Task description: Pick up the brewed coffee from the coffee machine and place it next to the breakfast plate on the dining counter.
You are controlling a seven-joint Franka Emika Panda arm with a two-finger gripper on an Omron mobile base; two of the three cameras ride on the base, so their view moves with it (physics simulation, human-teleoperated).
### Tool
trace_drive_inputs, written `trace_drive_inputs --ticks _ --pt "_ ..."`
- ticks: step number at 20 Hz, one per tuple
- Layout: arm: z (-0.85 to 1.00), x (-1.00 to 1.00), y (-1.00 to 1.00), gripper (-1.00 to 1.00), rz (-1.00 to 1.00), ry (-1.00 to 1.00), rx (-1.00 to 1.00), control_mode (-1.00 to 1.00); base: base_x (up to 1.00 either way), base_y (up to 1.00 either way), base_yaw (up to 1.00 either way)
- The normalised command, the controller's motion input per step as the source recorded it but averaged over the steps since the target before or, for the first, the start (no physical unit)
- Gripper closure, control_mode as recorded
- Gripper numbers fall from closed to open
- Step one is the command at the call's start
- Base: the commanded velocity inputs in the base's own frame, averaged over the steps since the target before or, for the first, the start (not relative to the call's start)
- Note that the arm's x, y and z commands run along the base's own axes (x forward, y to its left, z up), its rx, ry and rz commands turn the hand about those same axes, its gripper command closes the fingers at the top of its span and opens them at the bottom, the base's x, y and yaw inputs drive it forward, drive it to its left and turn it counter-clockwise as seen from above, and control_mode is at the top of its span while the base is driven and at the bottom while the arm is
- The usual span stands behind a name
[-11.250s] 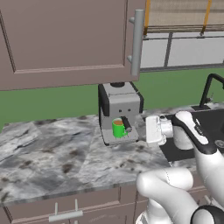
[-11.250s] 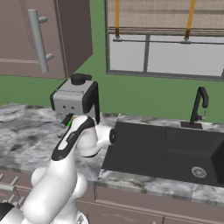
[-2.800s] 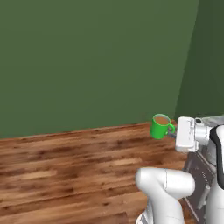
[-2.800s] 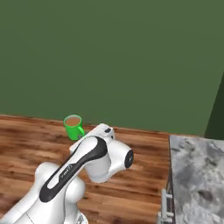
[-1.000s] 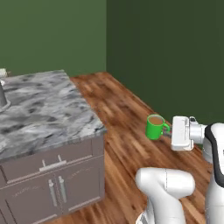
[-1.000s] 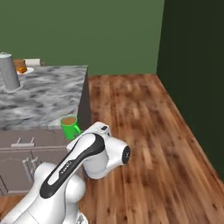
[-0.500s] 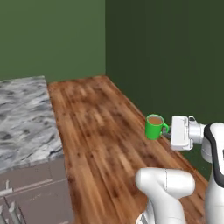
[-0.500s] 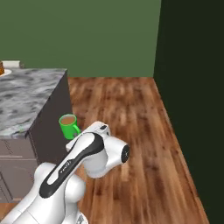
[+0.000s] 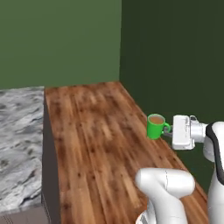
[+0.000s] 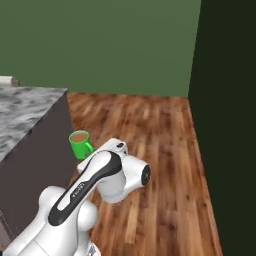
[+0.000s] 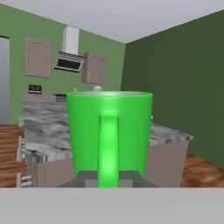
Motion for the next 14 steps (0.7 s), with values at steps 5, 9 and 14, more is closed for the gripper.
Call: trace_drive_inputs --ticks 5,9,14 --pt "0.00 0.00 0.00 1.00 0.00 0.00 0.00 1.00 1.00 -0.03 0.40" --pt "0.00 0.00 0.00 1.00 0.00 0.00 0.00 1.00 1.00 -0.06 0.46" --pt "0.00 0.00 0.00 1.00 0.00 0.00 0.00 1.00 1.00 -0.28 0.43"
